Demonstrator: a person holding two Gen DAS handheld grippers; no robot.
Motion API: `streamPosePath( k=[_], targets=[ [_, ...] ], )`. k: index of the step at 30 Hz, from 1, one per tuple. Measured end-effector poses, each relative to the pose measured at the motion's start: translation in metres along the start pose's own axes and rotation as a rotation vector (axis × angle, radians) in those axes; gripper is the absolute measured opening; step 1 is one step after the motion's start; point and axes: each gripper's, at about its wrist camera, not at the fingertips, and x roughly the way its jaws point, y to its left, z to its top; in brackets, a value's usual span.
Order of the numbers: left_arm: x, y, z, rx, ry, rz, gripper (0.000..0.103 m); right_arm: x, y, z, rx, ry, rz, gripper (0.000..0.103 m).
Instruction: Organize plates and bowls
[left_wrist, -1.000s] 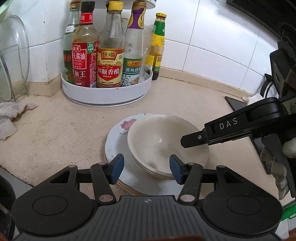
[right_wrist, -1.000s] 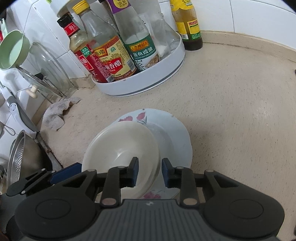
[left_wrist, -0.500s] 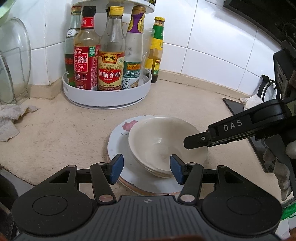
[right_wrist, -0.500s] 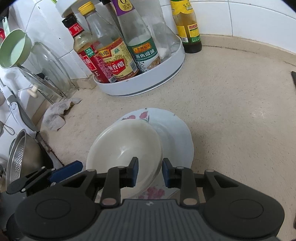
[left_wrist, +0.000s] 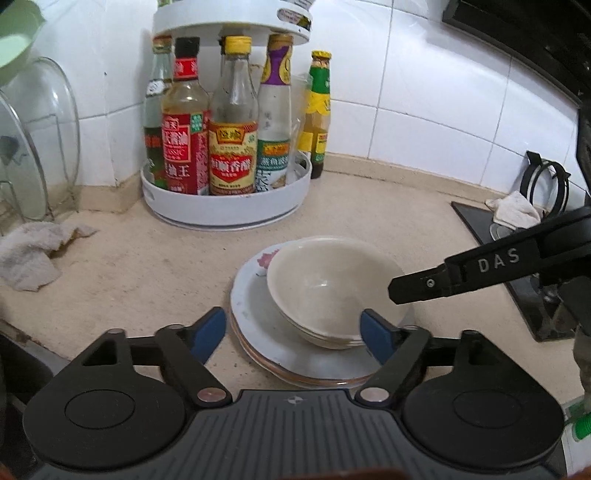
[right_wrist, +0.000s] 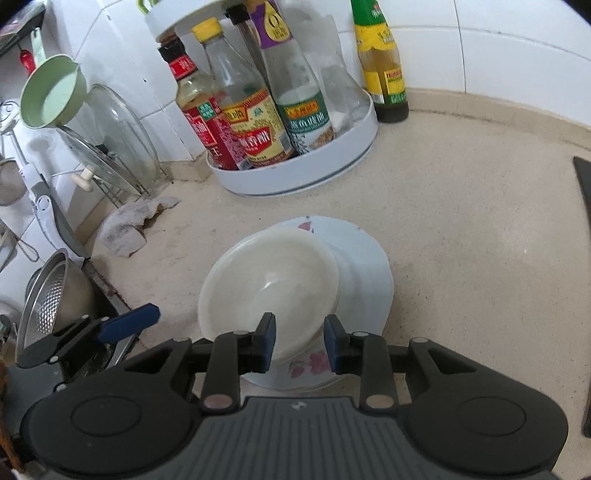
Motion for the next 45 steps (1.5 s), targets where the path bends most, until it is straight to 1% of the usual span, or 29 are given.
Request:
streamPosePath(
  k=[8,10,12,15,18,19,20,21,26,29,34,37,45],
  targets=[
    [-0.012,0.000,0.000,-0.012,-0.035,0.034,0.091,-0.020,0.014,-0.005,-0.048,-0.063,-0.010,0.029],
    [-0.016,-0.001,0.001,-0.009,-0.047,0.044,0.096,-0.025,0.016,-0.007,-0.057,-0.077,-0.014,0.029],
    [-0.019,-0.004,0.001,0.005,-0.065,0.066,0.102,-0.029,0.018,-0.009,-0.058,-0.088,-0.010,0.029],
    [-0.023,-0.010,0.002,0.033,-0.085,0.114,0.103,-0.037,0.021,-0.011,-0.065,-0.110,-0.004,0.029],
    [-0.026,-0.011,0.003,0.032,-0.098,0.103,0.103,-0.043,0.025,-0.013,-0.077,-0.128,0.000,0.030],
    [-0.026,-0.010,0.003,0.025,-0.099,0.098,0.103,-0.044,0.026,-0.014,-0.081,-0.133,0.001,0.031],
    [-0.026,-0.010,0.003,0.018,-0.096,0.094,0.103,-0.045,0.028,-0.014,-0.086,-0.137,-0.001,0.034],
    [-0.025,-0.009,0.003,0.012,-0.094,0.092,0.103,-0.046,0.029,-0.015,-0.091,-0.141,-0.005,0.035],
    [-0.019,-0.005,0.006,-0.008,-0.083,0.103,0.103,-0.050,0.033,-0.017,-0.117,-0.165,-0.029,0.035],
    [-0.015,-0.002,0.009,-0.026,-0.063,0.112,0.103,-0.051,0.034,-0.017,-0.125,-0.176,-0.039,0.035],
    [-0.012,0.001,0.011,-0.039,-0.066,0.116,0.103,-0.050,0.033,-0.016,-0.120,-0.176,-0.035,0.035],
    [-0.009,0.002,0.012,-0.055,-0.050,0.114,0.103,-0.048,0.032,-0.015,-0.119,-0.172,-0.032,0.035],
    [-0.004,0.007,0.013,-0.097,-0.040,0.075,0.103,-0.047,0.030,-0.014,-0.116,-0.167,-0.029,0.036]
  ],
)
